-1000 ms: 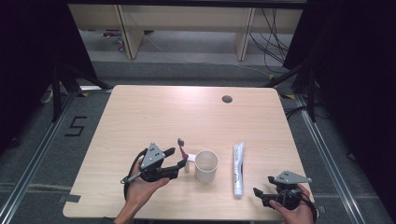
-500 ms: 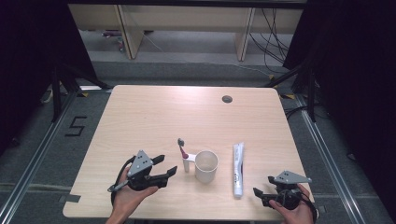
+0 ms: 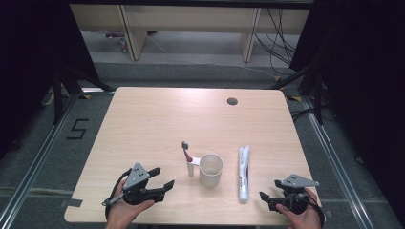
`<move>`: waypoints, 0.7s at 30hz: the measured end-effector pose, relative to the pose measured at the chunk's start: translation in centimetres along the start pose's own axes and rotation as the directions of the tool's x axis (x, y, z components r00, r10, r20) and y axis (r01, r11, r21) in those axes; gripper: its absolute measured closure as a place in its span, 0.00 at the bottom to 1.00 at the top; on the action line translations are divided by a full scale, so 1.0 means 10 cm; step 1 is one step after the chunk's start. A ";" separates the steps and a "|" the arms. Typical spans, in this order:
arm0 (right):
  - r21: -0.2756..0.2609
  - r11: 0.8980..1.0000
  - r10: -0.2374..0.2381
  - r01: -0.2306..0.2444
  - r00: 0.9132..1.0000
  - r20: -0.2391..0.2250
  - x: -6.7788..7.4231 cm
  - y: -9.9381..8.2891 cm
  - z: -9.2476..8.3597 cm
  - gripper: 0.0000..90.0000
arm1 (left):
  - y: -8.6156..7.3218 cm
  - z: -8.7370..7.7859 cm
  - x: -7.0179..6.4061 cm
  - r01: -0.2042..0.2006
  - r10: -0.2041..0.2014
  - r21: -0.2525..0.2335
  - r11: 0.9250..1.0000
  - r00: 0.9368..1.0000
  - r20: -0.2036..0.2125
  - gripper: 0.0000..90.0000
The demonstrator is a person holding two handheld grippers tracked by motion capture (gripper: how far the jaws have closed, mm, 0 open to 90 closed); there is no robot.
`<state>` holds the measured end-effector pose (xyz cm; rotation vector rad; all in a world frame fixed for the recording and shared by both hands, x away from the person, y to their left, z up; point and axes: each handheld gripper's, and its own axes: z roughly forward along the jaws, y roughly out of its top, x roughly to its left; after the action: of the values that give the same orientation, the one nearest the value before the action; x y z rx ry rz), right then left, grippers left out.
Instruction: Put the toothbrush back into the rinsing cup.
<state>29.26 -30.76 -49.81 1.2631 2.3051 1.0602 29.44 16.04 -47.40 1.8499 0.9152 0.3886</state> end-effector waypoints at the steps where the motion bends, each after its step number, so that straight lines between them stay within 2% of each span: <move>1: -0.001 1.000 -0.001 0.001 1.000 0.000 0.00 0.00 0.00 0.26 | -0.02 -0.01 0.00 0.006 -0.006 0.006 1.000 1.000 -0.007 0.33; 3: -0.008 1.000 0.002 -0.002 1.000 -0.006 -0.01 0.00 0.01 0.26 | -0.06 -0.04 0.00 0.007 -0.007 0.016 1.000 1.000 -0.010 0.32; 4: 0.000 1.000 0.026 -0.026 1.000 -0.015 0.01 -0.01 0.01 0.26 | -0.07 -0.04 0.00 0.006 -0.005 0.016 1.000 1.000 -0.011 0.32; 5: -0.008 1.000 -0.007 0.007 1.000 -0.004 -0.02 0.00 0.01 0.26 | -0.09 -0.05 0.00 0.006 -0.006 0.019 1.000 1.000 -0.007 0.31; 8: -0.008 1.000 -0.008 0.008 1.000 -0.005 -0.02 -0.01 0.01 0.26 | -0.14 -0.08 0.01 0.006 -0.006 0.028 1.000 1.000 -0.008 0.30; 9: 0.004 0.999 0.036 -0.036 0.999 -0.010 0.01 -0.01 0.00 0.26 | -0.15 -0.09 0.01 0.002 -0.002 0.035 0.999 1.000 -0.009 0.29; 14: 0.003 0.999 0.034 -0.034 0.999 -0.007 0.01 -0.01 0.00 0.26 | -0.23 -0.14 -0.01 0.012 -0.011 0.049 0.999 1.000 -0.023 0.28; 21: 0.001 0.999 0.036 -0.036 0.999 -0.010 0.01 -0.01 0.00 0.26 | -0.32 -0.21 -0.04 0.013 -0.012 0.061 0.998 1.000 -0.018 0.26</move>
<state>29.14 -30.73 -49.90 1.3072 2.2993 1.0798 26.56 17.79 -49.27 1.8980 0.9597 0.3730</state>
